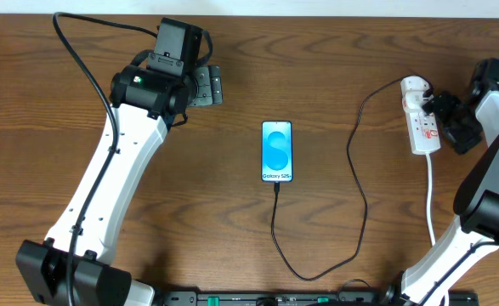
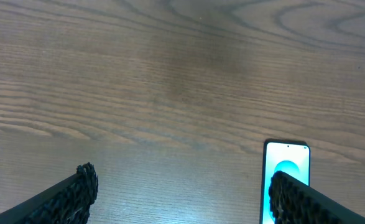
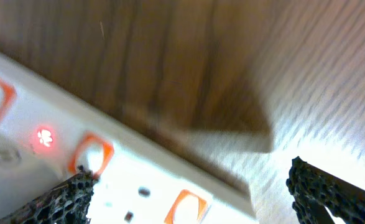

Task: Plug charger to phone and switch on socket

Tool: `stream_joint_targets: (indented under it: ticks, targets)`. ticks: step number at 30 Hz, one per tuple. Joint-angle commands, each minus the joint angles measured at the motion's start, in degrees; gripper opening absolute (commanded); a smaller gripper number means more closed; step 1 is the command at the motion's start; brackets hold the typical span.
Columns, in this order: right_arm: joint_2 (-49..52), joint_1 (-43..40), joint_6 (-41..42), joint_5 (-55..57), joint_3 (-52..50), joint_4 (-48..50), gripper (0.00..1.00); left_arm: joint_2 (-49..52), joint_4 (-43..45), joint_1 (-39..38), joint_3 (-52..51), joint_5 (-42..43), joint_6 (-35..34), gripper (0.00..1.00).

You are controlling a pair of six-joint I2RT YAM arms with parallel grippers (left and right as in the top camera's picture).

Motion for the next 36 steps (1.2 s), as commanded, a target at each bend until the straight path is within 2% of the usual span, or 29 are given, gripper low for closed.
stream_joint_targets:
  ticks: [1, 11, 17, 23, 28, 32, 36]
  targets:
    - [-0.92, 1.51, -0.85, -3.58, -1.38, -1.79, 0.99, 0.24, -0.20, 0.04, 0.09, -0.87, 0.55, 0.90]
    - [-15.32, 0.50, -0.90, 0.33, -1.40, -11.74, 0.99, 0.24, -0.20, 0.04, 0.09, -0.87, 0.55, 0.89]
    - [-26.16, 2.93, -2.03, 0.81, -4.55, -15.45, 0.99, 0.24, -0.20, 0.04, 0.09, -0.87, 0.55, 0.89]
    - [-40.63, 8.37, -3.28, 0.33, -17.68, -8.92, 0.99, 0.24, -0.20, 0.04, 0.09, -0.87, 0.55, 0.89]
    - [-54.05, 16.44, -16.09, -7.13, -32.09, 3.50, 0.99, 0.24, -0.20, 0.04, 0.09, -0.87, 0.55, 0.89]
    - [-61.35, 21.81, -14.93, -6.84, -38.73, 4.76, 0.99, 0.24, -0.20, 0.04, 0.09, -0.87, 0.55, 0.89]
    - [-64.59, 23.91, -14.40, -7.04, -41.24, 2.62, 0.99, 0.24, -0.20, 0.04, 0.09, -0.87, 0.55, 0.89]
